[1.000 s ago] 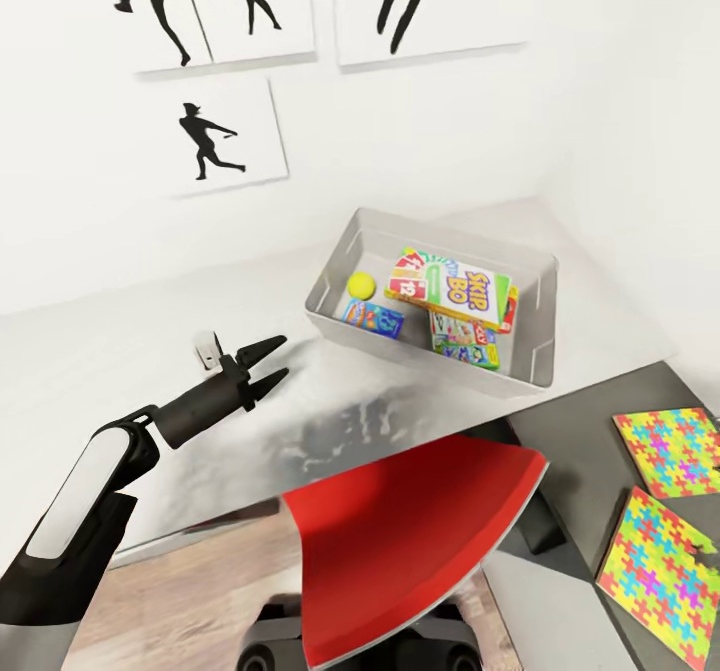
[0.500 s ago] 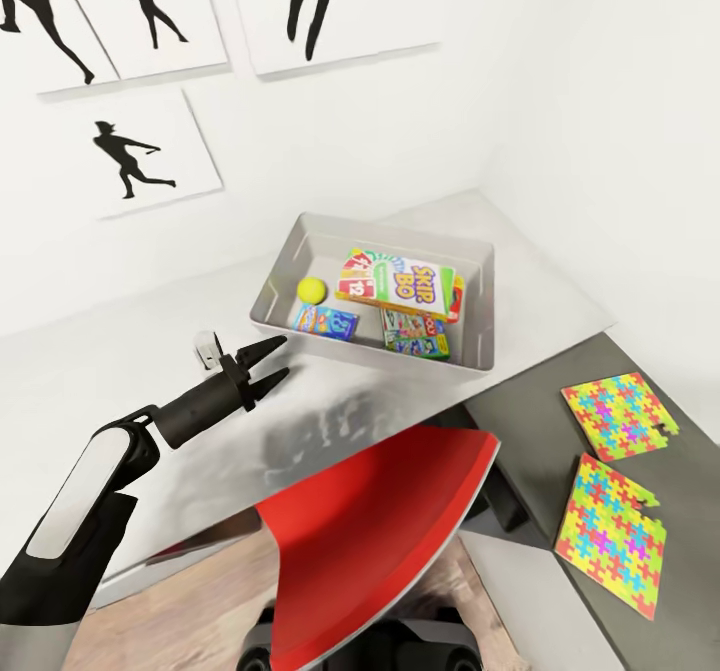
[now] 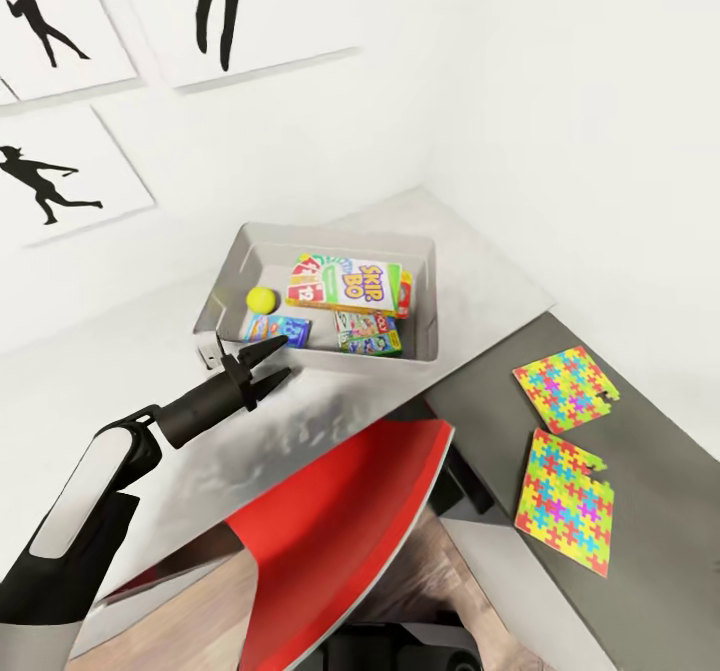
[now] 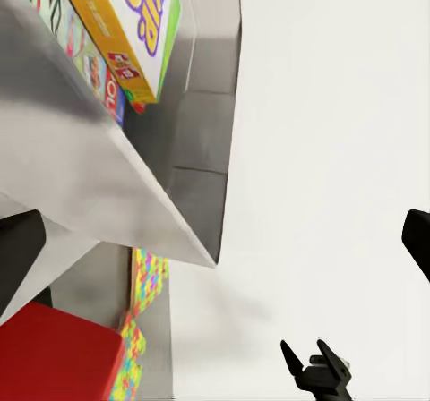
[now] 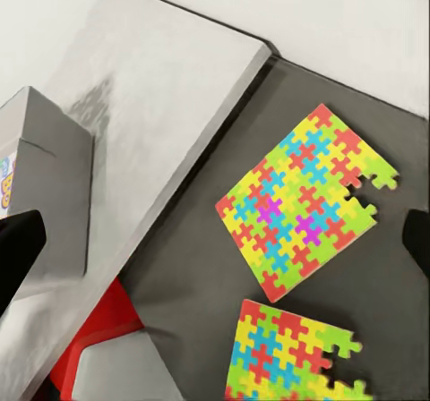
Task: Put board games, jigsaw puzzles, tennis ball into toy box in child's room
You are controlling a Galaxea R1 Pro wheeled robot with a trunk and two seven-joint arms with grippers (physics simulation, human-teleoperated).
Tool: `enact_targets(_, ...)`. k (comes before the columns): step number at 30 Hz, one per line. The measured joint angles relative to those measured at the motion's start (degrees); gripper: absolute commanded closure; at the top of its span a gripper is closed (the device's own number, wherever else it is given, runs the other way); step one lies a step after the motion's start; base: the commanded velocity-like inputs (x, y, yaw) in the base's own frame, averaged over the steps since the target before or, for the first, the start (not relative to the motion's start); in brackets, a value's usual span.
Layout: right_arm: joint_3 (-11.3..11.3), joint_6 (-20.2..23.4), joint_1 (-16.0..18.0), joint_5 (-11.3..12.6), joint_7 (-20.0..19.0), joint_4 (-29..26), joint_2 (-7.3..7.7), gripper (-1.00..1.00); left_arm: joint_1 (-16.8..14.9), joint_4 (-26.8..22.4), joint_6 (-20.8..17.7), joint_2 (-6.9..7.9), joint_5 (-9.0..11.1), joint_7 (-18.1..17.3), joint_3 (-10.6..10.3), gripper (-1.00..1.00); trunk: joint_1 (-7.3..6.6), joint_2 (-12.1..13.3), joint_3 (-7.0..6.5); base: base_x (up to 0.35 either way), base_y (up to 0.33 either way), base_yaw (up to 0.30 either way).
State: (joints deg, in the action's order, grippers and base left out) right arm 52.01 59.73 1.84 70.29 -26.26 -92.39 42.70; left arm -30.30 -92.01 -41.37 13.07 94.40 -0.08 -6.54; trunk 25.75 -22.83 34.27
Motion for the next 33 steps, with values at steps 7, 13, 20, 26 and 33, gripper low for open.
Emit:
enact_targets(7, -1.2, 0.0, 0.0, 0.0, 0.0, 0.0, 0.0, -1.0, 0.0, 0.0, 0.0, -0.11, -0.3, 0.0, 0.0, -1.0, 0.0, 0.0, -0.23, 0.0, 0.0, -0.273)
enact_targets(13, -2.5, 0.0, 0.0, 0.0, 0.0, 0.0, 0.0, -1.0, 0.0, 0.0, 0.0, -0.16, -0.4, -0.1, 0.0, -1.0, 0.0, 0.0, -0.43, 0.0, 0.0, -0.273)
enact_targets(20, -3.2, 0.0, 0.0, 0.0, 0.0, 0.0, 0.0, -1.0, 0.0, 0.0, 0.0, -0.18, -0.5, -0.1, 0.0, -1.0, 0.0, 0.0, -0.66, 0.0, 0.0, -0.273)
enact_targets(26, -3.6, 0.0, 0.1, 0.0, 0.0, 0.0, 0.0, -1.0, 0.0, 0.0, 0.0, -0.17, -0.5, -0.3, 0.0, -1.0, 0.0, 0.0, -0.86, 0.0, 0.0, -0.273)
enact_targets(33, -4.1, 0.0, 0.1, 0.0, 0.0, 0.0, 0.0, -1.0, 0.0, 0.0, 0.0, -0.12, -0.3, -1.9, 0.1, -1.0, 0.0, 0.0, -1.09, 0.0, 0.0, -0.273)
